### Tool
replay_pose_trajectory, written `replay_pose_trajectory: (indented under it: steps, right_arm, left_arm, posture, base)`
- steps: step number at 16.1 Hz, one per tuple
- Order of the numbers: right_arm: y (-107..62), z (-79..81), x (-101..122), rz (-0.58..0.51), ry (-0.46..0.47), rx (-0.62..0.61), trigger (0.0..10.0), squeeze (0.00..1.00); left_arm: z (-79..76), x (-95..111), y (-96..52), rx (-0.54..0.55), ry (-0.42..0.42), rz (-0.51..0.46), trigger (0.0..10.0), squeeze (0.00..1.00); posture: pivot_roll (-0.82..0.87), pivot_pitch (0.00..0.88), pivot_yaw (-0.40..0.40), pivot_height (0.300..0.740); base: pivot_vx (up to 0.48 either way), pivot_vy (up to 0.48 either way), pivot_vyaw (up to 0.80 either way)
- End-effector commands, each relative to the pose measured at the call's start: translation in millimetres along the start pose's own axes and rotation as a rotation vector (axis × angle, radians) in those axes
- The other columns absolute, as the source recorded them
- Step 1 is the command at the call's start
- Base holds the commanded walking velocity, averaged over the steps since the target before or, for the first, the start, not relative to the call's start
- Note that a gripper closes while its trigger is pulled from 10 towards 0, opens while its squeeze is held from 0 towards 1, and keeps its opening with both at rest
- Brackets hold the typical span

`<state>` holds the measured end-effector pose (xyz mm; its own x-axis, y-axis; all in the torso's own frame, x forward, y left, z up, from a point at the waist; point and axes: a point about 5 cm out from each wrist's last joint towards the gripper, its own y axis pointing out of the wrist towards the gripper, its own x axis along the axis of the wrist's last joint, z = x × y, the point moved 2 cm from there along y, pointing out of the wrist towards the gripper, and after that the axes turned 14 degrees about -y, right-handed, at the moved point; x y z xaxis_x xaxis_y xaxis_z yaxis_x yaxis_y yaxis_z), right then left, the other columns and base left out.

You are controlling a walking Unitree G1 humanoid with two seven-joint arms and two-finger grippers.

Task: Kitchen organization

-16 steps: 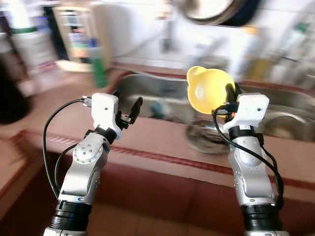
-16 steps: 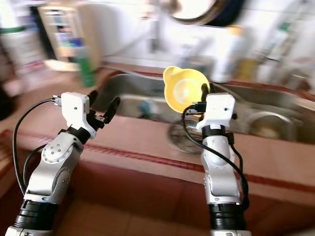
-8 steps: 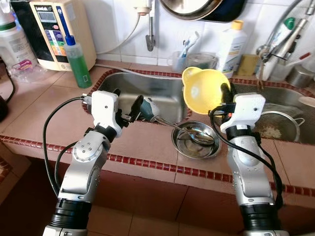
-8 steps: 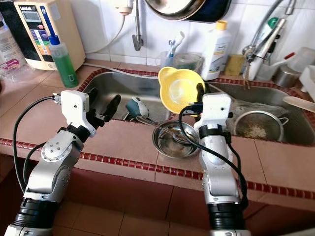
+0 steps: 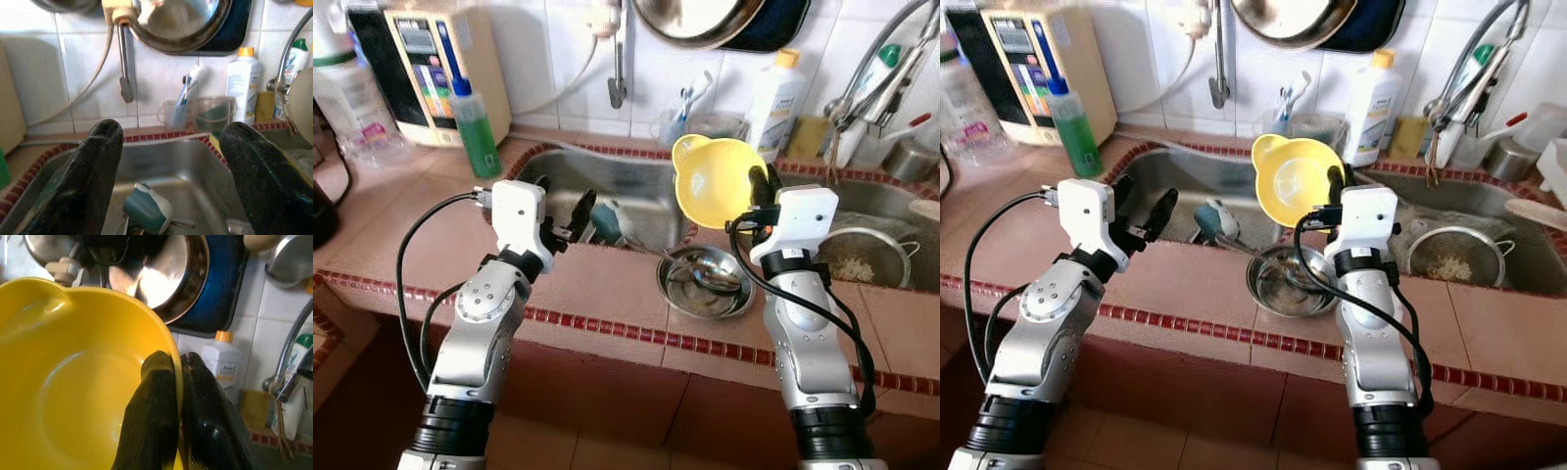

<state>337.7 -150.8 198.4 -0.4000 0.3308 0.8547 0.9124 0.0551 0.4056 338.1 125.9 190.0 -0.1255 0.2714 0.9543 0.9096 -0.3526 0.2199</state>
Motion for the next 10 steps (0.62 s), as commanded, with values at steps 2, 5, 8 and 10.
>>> replay_pose_trajectory:
  steps: [2, 5, 8, 10]
  right_arm:
    - [1.9, -2.4, 9.3, -0.048, 0.005, -0.002, 10.0, 0.00]
    - [2.2, -2.5, 9.9, -0.050, 0.007, -0.001, 10.0, 0.00]
    - [2.0, -1.9, 10.0, -0.051, 0.010, 0.001, 10.0, 0.00]
    - [2.2, -1.6, 10.3, -0.052, 0.010, 0.003, 10.0, 0.00]
  left_arm:
    - [-2.1, 5.4, 1.2, -0.007, -0.004, -0.020, 10.0, 0.00]
    - [-2.4, 5.9, 1.3, -0.005, -0.007, -0.024, 10.0, 0.00]
    - [-2.1, 6.3, 1.1, -0.002, -0.006, -0.025, 10.0, 0.00]
    - [-1.9, 6.6, 1.0, -0.001, -0.006, -0.026, 10.0, 0.00]
  posture:
    - [-0.16, 0.000, 0.023, 0.740]
    - [-0.16, 0.000, 0.022, 0.740]
    - [-0.16, 0.000, 0.021, 0.740]
    - [-0.16, 0.000, 0.020, 0.740]
  base:
    - [0.285, 0.000, 0.00]
    - [0.287, 0.000, 0.00]
    - [0.291, 0.000, 0.00]
    - [0.292, 0.000, 0.00]
